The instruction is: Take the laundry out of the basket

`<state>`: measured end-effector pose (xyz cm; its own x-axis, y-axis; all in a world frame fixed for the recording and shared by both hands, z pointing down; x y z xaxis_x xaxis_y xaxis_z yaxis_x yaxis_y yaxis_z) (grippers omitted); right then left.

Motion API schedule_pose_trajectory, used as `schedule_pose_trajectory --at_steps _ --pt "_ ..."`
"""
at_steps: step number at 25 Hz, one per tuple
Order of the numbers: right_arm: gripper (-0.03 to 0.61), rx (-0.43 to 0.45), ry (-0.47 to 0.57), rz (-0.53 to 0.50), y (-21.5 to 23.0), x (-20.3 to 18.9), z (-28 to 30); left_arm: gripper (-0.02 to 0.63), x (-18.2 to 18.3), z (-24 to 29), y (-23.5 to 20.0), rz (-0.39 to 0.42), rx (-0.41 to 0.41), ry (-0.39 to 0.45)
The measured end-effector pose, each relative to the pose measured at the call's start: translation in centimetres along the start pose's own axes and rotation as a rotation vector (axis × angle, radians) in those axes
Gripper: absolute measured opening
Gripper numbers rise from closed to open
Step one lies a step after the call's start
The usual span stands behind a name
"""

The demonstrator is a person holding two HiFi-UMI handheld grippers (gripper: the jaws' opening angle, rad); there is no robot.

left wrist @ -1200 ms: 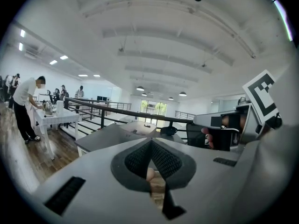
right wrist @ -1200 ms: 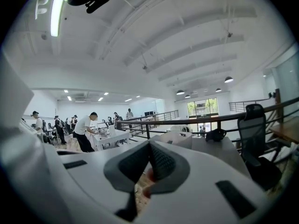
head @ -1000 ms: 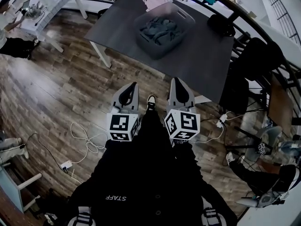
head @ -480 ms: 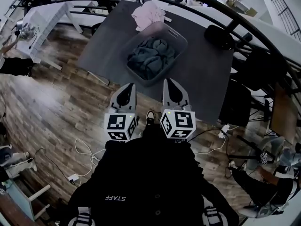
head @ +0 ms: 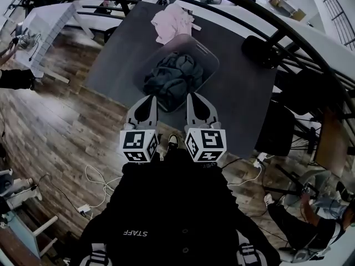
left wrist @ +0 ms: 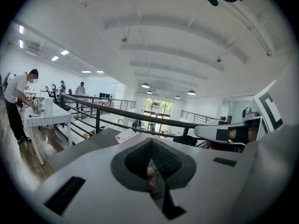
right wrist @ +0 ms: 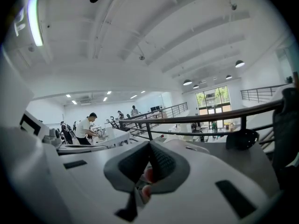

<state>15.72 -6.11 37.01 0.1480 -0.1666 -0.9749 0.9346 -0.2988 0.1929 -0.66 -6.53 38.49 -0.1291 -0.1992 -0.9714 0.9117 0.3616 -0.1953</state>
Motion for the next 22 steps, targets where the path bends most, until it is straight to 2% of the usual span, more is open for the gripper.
schedule_pose_trajectory --at_steps 4,8,16,22 --pt "0.015 0.013 -0.037 0.011 0.8 -0.7 1.3 -0.002 -0.4 1.4 -0.3 -0.006 0.011 -0.022" --pt "0.014 -0.034 -0.048 0.029 1.7 -1.0 3.3 -0.002 -0.2 2.6 -1.3 0.0 0.02 -0.027" --pt "0.014 -0.026 -0.104 0.023 1.3 -2.3 6.7 -0.002 -1.0 3.8 -4.6 -0.012 0.04 -0.069" --pt "0.015 -0.042 -0.163 0.03 0.9 -3.9 10.1 -0.002 -2.3 6.0 -6.7 -0.041 0.023 -0.122"
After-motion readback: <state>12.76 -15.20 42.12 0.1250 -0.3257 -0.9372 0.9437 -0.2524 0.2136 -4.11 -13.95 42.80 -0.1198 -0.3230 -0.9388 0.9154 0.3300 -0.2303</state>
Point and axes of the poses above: the fingertips, and each gripper's own axes: z forward along the fingers, y to its right, x out of its top, the point moved 6 cm from there along -z, backward along the fingers, and after that the axes turned 8 degrees about y, right-handed, at the moved point
